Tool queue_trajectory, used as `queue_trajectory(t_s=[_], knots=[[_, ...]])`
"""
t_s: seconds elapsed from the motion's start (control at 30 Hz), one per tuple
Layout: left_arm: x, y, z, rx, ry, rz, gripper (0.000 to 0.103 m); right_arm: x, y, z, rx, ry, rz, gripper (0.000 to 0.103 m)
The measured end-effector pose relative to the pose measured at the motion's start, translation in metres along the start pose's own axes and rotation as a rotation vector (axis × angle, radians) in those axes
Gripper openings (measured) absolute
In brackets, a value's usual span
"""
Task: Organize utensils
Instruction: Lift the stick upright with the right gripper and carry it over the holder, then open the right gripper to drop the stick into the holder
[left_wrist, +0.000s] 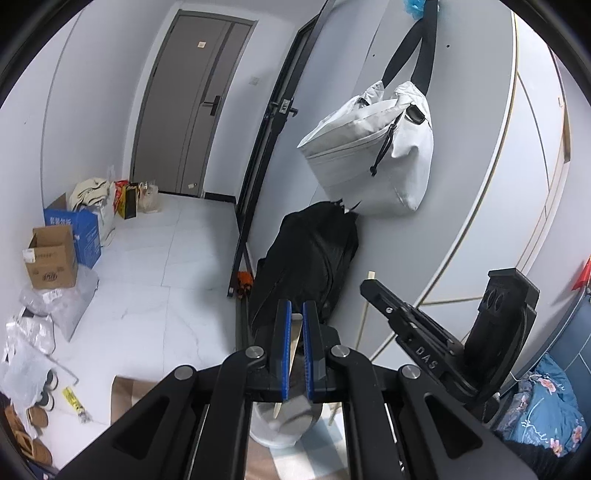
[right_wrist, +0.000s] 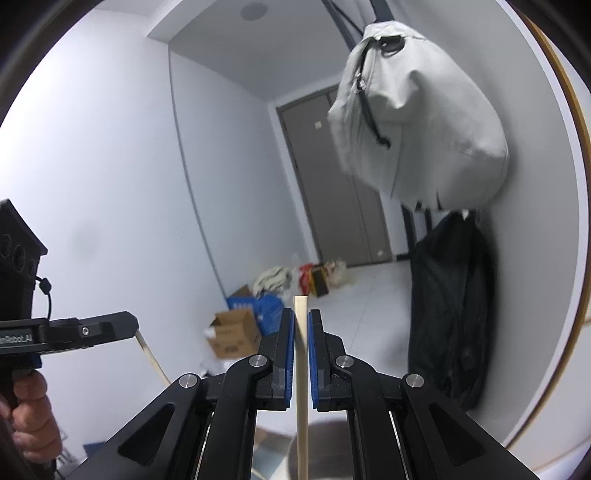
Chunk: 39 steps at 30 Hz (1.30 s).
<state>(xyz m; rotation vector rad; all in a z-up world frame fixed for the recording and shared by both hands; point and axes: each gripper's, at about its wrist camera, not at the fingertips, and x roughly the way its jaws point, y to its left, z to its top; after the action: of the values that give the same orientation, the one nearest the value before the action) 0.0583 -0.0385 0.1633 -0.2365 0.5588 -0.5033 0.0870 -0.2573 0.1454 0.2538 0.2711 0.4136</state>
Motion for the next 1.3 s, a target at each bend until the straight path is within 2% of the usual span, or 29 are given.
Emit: queue_trajectory(t_s=[0.2,0.47,0.77,0.97,1.13,1.23,1.3], knots=[[0.024,-0.003,0.007,0.012,0.012,0.024,0.002,0.023,-0.020,0.005,0.004,-0.058,-0.011,0.006],[0.055,0.004,0.001,0.031,0.062,0.037,0.002,0.045,-0.035,-0.015,0.009,-0.099,-0.015,0.006],[0.077,0.009,-0.008,0.035,0.100,0.025,0.002,0.056,-0.031,-0.031,-0.100,-0.134,0.004,0.006],[0.089,0.018,-0.020,0.020,0.134,-0.030,0.002,0.061,-0.044,-0.047,-0.075,-0.063,0.013,0.006],[0.101,0.018,-0.027,0.036,0.168,-0.051,0.002,0.055,-0.050,-0.053,-0.046,-0.011,0.049,0.006],[0.106,0.015,-0.030,0.041,0.205,-0.077,0.002,0.047,-0.045,-0.057,-0.076,0.027,0.060,0.006],[0.108,0.014,-0.031,0.043,0.220,-0.099,0.002,0.046,-0.046,-0.061,-0.072,0.067,0.096,0.007]])
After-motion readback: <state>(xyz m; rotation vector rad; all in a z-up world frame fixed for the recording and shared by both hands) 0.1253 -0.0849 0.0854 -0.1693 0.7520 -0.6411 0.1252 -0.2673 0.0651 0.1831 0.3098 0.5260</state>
